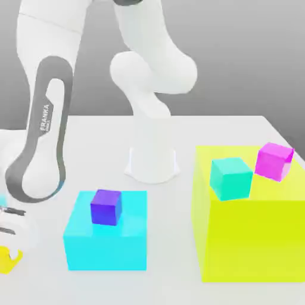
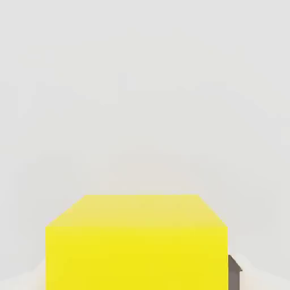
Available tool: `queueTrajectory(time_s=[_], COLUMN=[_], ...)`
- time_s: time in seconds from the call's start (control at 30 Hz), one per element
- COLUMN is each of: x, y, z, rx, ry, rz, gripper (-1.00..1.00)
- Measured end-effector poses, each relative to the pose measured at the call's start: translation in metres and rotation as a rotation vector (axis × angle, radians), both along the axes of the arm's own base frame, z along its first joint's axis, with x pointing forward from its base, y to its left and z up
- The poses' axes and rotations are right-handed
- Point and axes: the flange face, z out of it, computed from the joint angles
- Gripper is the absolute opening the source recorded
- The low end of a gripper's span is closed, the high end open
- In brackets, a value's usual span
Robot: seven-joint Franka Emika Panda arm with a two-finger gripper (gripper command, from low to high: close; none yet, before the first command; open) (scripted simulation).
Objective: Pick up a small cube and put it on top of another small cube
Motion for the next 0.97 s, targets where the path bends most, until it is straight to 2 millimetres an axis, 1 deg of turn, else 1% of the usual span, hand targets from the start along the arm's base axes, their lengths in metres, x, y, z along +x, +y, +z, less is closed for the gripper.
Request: queueTrajectory(time_s=[0.07, 0.1, 0.13, 0.23, 0.3, 0.33, 0.37, 0.4, 0.43, 0.5, 0.57, 0.63, 0.7, 0.73, 0.77, 0.83, 0.87, 0.97], x=[-0.001, 0.007, 0.022, 0.064, 0.084, 0.094, 0.1, 0.104, 0.105, 0.098, 0.086, 0.067, 0.042, 0.034, 0.031, 0.028, 0.027, 0.027], y=[0.0, 0.01, 0.029, 0.098, 0.149, 0.185, 0.217, 0.254, 0.287, 0.325, 0.365, 0.41, 0.453, 0.464, 0.469, 0.473, 0.474, 0.474], z=[0.026, 0.039, 0.052, 0.093, 0.12, 0.134, 0.15, 0.165, 0.181, 0.21, 0.239, 0.268, 0.295, 0.295, 0.287, 0.261, 0.25, 0.25], rx=[0.001, 0.009, 0.024, 0.067, 0.088, 0.096, 0.102, 0.106, 0.107, 0.102, 0.087, 0.063, 0.03, 0.018, 0.012, 0.008, 0.007, 0.007], ry=[0.0, -0.004, -0.012, -0.029, -0.033, -0.033, -0.032, -0.03, -0.027, -0.022, -0.016, -0.008, -0.003, -0.001, 0.0, 0.0, 0.0, 0.0], rz=[-0.001, 0.017, 0.055, 0.187, 0.281, 0.349, 0.407, 0.474, 0.535, 0.6, 0.672, 0.757, 0.841, 0.863, 0.874, 0.882, 0.884, 0.884], gripper=[-1.0, -1.0, -1.0, -1.0, -1.0, -1.0, -1.0, -1.0, -1.0, -1.0, -1.0, -1.0, -1.0, -1.0, -1.0, -1.0, 1.0, 1.0])
